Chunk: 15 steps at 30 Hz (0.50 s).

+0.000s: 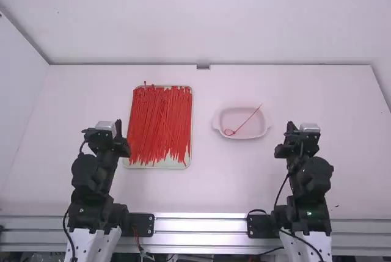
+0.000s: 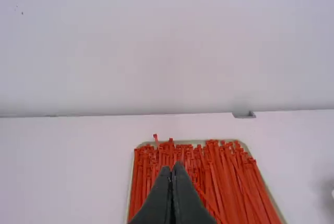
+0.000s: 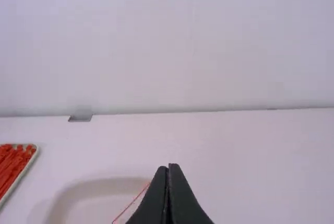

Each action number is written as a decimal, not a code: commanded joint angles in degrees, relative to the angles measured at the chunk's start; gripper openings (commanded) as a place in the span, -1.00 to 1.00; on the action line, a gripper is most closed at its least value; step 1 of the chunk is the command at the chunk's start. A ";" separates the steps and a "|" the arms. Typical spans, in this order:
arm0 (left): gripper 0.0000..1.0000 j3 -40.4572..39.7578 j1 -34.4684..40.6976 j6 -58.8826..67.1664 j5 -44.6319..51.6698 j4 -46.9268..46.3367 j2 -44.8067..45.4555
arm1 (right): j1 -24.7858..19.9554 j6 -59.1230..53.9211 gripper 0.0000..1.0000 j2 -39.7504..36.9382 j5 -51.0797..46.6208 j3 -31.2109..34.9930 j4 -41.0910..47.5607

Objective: Fasten the cable tie

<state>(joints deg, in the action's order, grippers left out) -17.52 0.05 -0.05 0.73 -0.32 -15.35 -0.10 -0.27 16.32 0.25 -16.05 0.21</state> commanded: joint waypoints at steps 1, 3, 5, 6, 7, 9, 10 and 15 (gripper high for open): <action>-1.00 2.33 -0.05 0.05 -0.73 0.32 2.70 | 0.10 0.27 -1.00 -2.59 -0.25 2.39 -0.21; -1.00 3.76 -0.05 0.05 -0.73 0.32 4.13 | 0.10 0.27 -1.00 -4.03 -0.25 3.83 -0.21; -1.00 5.58 -0.05 0.05 -0.73 0.32 5.95 | 0.10 0.27 -1.00 -5.85 -0.25 5.65 -0.21; -1.00 6.24 -0.05 0.05 -0.73 0.32 6.61 | 0.10 0.27 -1.00 -6.51 -0.25 6.31 -0.21; -1.00 7.10 -0.05 0.05 -0.73 0.32 7.47 | 0.10 0.27 -1.00 -7.36 -0.25 7.17 -0.21; -1.00 8.74 -0.05 0.05 -0.73 0.32 9.11 | 0.10 0.27 -1.00 -9.00 -0.25 8.81 -0.21; -1.00 9.13 -0.05 0.05 -0.73 0.32 9.50 | 0.10 0.27 -1.00 -9.40 -0.25 9.20 -0.21; -1.00 12.80 -0.05 0.05 -0.73 0.32 13.17 | 0.10 0.27 -1.00 -13.03 -0.25 12.84 -0.21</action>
<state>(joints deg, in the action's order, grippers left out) -5.76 0.05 -0.05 0.30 -0.34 -3.49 -0.12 -0.36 4.56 0.12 -4.36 0.19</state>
